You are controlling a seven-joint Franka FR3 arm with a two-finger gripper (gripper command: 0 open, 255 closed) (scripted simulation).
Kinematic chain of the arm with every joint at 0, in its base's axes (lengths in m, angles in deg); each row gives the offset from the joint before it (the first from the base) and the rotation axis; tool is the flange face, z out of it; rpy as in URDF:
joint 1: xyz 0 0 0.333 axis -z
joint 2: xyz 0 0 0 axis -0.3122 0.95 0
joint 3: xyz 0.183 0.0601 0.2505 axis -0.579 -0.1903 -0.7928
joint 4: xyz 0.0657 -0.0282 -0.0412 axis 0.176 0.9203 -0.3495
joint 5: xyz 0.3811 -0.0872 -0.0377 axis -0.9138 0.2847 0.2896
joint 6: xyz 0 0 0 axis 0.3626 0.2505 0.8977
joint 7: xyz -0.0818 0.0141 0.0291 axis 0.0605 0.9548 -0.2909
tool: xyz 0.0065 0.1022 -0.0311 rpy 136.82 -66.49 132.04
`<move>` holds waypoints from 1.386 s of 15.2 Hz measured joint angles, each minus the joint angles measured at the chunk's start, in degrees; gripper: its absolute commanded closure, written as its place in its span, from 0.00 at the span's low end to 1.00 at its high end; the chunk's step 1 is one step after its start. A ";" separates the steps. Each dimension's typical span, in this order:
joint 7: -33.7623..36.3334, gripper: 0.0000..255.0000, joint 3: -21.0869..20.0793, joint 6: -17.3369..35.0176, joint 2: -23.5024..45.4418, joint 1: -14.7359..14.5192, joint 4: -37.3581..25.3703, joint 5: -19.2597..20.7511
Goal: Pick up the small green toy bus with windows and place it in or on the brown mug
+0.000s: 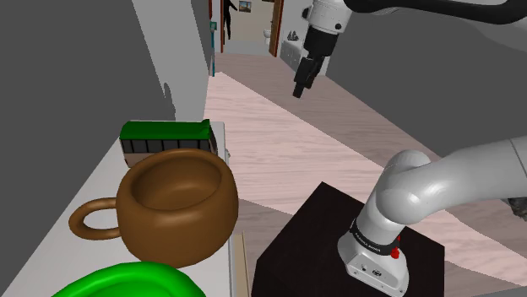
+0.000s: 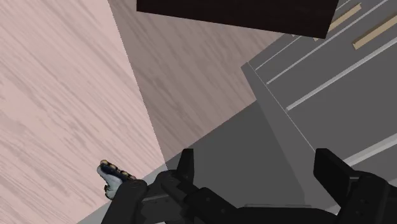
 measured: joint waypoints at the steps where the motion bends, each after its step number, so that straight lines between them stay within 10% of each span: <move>1: 0.00 0.00 0.00 0.00 0.00 0.00 0.00 0.00; 21: 4.66 0.00 -17.79 2.68 27.75 -9.54 -22.29 -1.75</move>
